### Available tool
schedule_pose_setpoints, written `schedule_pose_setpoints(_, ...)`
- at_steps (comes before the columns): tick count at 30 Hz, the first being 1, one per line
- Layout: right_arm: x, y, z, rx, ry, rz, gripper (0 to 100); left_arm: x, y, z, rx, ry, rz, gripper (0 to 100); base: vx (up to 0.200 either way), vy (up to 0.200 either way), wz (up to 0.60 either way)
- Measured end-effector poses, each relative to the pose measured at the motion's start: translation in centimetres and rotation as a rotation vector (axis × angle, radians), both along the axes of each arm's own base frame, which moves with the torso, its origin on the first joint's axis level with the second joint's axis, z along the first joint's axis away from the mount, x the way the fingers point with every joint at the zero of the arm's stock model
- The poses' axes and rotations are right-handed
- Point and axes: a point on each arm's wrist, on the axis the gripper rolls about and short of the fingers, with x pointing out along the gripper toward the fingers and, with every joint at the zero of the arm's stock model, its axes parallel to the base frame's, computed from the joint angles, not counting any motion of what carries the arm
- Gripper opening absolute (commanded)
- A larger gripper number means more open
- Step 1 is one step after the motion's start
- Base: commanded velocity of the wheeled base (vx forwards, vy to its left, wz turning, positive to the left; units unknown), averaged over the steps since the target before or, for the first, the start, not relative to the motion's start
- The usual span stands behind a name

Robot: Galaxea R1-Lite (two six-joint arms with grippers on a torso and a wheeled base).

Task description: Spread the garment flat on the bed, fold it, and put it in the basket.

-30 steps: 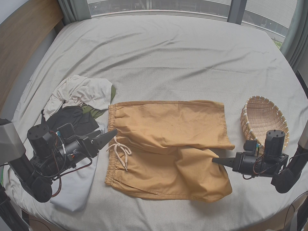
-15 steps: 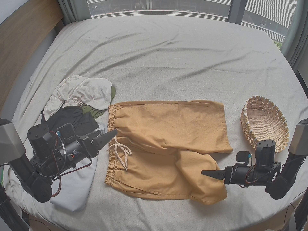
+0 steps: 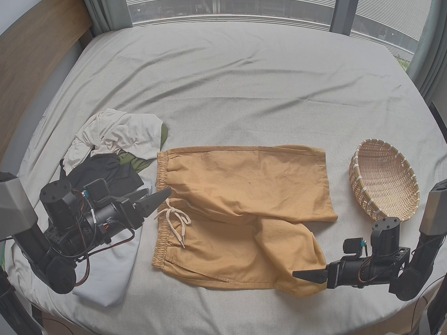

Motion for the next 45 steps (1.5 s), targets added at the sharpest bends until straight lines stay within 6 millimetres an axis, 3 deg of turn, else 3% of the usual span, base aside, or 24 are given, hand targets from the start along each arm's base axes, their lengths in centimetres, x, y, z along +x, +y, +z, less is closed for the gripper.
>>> schedule_pose_setpoints(7, -1.3, 3.2, 1.2, 0.033, -0.056, 0.149, 100, 0.0, 0.0, 0.0, 0.0, -0.001, 0.0, 100, 0.0, 0.0, 0.0)
schedule_pose_setpoints(11, -0.9, 4.9, 1.9, 0.062, -0.102, 0.199, 100, 0.0, 0.0, 0.0, -0.001, -0.002, 0.0, 100, 0.0, 0.0, 0.0)
schedule_pose_setpoints(18, 0.1, 5.9, 1.2, 0.069, -0.087, 0.2, 100, 0.1, 0.1, 0.0, -0.001, -0.002, 0.003, 100, 0.0, 0.0, 0.0)
schedule_pose_setpoints(28, 0.3, 3.8, -0.4, 0.031, 0.025, 0.047, 100, 0.1, 0.0, 0.1, -0.001, -0.003, 0.0, 100, 0.0, 0.0, 0.0)
schedule_pose_setpoints(45, 2.1, -0.8, -1.3, 0.057, 0.128, -0.211, 100, 0.0, -0.1, 0.1, 0.0, -0.003, -0.005, 100, 0.0, 0.0, 0.0)
